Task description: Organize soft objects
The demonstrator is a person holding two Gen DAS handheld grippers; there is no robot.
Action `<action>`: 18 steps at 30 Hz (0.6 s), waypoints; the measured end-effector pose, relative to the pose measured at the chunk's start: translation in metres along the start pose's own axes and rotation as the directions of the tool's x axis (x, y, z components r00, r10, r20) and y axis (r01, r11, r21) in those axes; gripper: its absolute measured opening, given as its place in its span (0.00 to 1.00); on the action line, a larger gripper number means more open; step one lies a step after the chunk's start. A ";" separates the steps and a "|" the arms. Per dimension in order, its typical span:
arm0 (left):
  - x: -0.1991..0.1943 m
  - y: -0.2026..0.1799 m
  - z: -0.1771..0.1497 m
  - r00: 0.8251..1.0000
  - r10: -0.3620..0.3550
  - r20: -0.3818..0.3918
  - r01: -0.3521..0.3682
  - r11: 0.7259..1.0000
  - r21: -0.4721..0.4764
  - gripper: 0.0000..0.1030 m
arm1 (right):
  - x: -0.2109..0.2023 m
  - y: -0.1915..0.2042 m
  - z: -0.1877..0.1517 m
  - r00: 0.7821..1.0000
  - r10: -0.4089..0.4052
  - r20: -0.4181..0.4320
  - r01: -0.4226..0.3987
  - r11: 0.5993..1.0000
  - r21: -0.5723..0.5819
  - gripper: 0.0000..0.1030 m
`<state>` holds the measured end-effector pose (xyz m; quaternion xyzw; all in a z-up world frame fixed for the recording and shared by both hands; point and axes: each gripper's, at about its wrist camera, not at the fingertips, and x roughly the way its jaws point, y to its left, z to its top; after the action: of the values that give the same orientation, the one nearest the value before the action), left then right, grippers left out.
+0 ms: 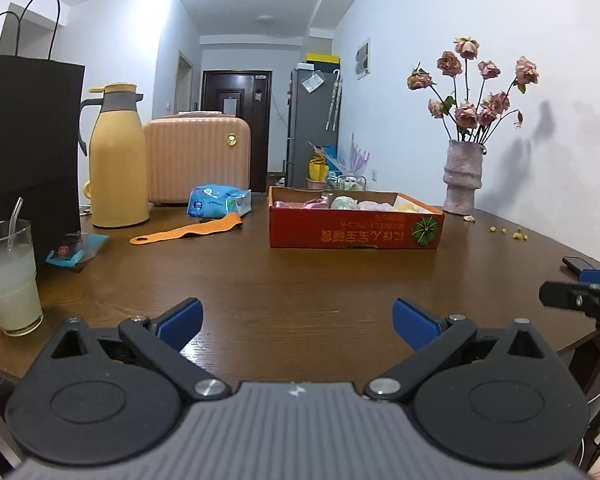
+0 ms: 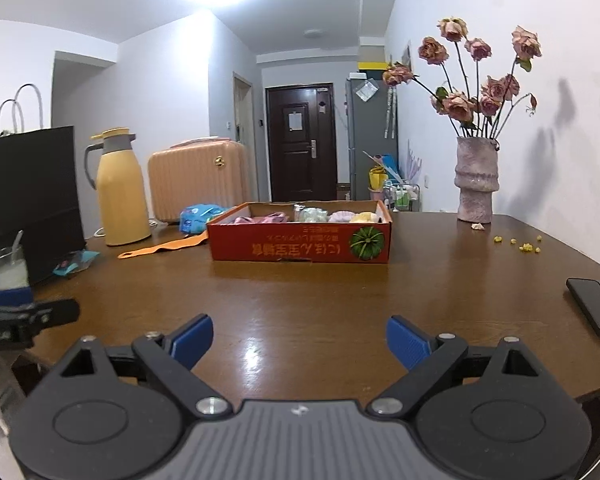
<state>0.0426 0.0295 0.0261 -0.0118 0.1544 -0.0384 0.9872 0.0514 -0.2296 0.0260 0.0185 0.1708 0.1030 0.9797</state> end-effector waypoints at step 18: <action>-0.006 -0.004 0.007 1.000 -0.020 0.018 0.020 1.000 -0.006 1.00 | 0.001 0.006 -0.004 0.999 -0.033 0.024 0.034 0.999 -0.017 1.00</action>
<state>0.0385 0.0266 0.0350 -0.0167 0.1453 -0.0477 0.9881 0.0501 -0.2232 0.0225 0.0084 0.1585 0.0879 0.9834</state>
